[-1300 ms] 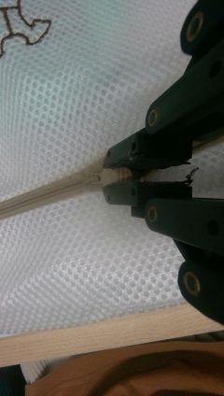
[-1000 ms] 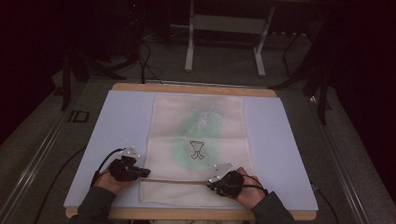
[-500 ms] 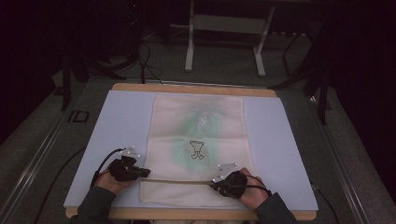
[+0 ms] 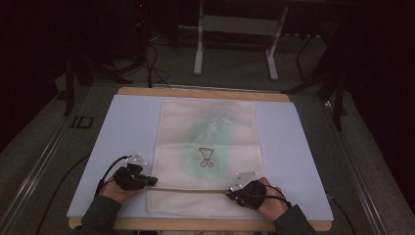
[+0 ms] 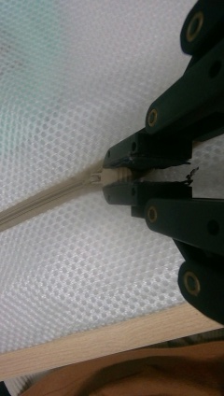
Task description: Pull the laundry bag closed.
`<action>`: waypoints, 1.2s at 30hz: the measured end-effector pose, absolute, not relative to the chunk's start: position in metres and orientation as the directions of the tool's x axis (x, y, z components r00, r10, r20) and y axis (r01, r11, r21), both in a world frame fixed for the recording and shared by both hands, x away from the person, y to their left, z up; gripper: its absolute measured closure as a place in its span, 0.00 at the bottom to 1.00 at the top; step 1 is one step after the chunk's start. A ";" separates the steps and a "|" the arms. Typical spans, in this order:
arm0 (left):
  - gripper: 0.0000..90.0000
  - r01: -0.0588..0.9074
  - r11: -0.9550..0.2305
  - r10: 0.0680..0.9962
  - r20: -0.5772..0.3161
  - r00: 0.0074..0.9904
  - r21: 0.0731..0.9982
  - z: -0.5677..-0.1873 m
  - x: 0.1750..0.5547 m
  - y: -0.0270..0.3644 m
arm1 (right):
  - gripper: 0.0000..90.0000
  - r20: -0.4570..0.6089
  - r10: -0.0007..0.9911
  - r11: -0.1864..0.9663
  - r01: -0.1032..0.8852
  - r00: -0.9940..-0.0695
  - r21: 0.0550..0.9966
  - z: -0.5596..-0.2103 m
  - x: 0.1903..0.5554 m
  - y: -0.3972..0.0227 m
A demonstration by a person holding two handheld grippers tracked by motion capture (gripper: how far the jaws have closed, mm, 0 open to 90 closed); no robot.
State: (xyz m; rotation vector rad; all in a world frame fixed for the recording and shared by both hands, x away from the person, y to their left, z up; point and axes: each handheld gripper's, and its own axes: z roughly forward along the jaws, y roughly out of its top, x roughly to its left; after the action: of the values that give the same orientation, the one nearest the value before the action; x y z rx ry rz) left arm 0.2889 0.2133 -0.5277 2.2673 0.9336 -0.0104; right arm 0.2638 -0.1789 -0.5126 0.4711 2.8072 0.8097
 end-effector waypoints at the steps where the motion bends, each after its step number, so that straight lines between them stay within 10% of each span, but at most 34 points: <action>1: 1.00 0.627 -0.514 0.621 -0.250 0.743 0.586 -0.528 0.289 0.213 | 0.91 -0.088 0.354 0.800 0.252 -0.931 0.545 -0.513 0.264 -0.181; 36: 1.00 0.625 -0.516 0.621 -0.247 0.744 0.585 -0.528 0.289 0.213 | 0.91 -0.077 0.410 0.778 0.304 -0.909 0.549 -0.512 0.264 -0.210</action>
State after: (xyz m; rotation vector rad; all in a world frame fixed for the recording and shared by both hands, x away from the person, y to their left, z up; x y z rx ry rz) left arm 0.2888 0.2132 -0.5276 2.2692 0.9322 -0.0080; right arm 0.2644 -0.2095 -0.5116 0.5637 2.7782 0.8088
